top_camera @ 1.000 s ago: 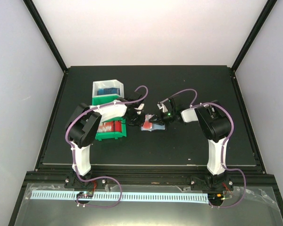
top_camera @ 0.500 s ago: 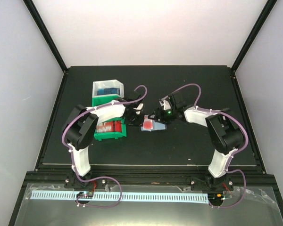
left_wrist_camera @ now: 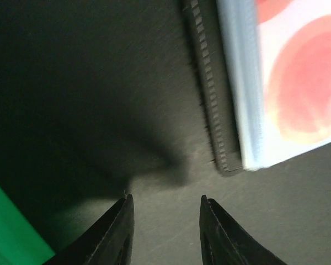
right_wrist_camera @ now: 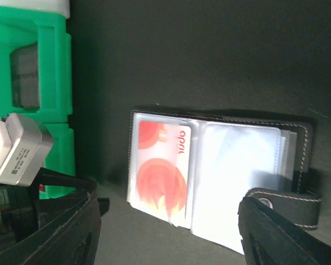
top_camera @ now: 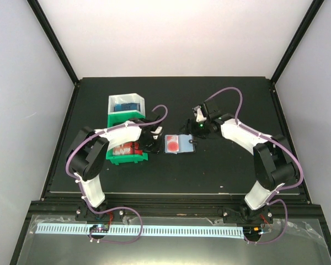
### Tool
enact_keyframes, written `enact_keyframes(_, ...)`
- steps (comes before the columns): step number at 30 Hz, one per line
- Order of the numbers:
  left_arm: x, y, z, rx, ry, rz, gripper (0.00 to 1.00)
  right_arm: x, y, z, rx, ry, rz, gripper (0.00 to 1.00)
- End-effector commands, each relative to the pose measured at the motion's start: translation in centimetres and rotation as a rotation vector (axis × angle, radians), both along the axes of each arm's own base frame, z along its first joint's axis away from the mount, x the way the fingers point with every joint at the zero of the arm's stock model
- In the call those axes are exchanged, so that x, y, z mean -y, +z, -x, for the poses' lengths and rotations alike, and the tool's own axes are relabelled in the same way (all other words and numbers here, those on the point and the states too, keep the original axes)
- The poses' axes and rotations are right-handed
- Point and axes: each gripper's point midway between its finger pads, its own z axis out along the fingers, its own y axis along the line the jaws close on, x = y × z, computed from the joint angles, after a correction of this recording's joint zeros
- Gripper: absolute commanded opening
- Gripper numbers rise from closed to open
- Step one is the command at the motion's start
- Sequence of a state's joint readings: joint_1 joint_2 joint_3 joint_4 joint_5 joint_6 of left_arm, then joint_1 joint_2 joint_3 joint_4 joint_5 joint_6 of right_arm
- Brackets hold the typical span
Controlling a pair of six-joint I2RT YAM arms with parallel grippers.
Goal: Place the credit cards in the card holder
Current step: Adjust the storage box at the center of the board.
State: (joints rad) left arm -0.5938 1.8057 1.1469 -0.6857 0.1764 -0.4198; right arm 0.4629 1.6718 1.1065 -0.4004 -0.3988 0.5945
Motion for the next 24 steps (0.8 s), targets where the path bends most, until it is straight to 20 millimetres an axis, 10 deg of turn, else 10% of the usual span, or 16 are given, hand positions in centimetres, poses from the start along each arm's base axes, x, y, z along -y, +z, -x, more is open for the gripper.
enact_keyframes(1, -2.3, 0.3, 0.4, 0.009, 0.023, -0.074, 0.35, 1.2, 0.2, 0.2, 0.01, -0.011, 0.056, 0.69)
enact_keyframes(15, -11.5, 0.6, 0.6, 0.05, 0.292, -0.278, 0.41, 2.1, 0.2, 1.2, 0.018, -0.007, 0.086, 0.7)
enact_keyframes(24, -9.6, 7.0, -1.4, 0.194, 0.2, -0.085, 0.6, 2.3, 1.6, 2.0, 0.067, 0.044, 0.094, 0.71)
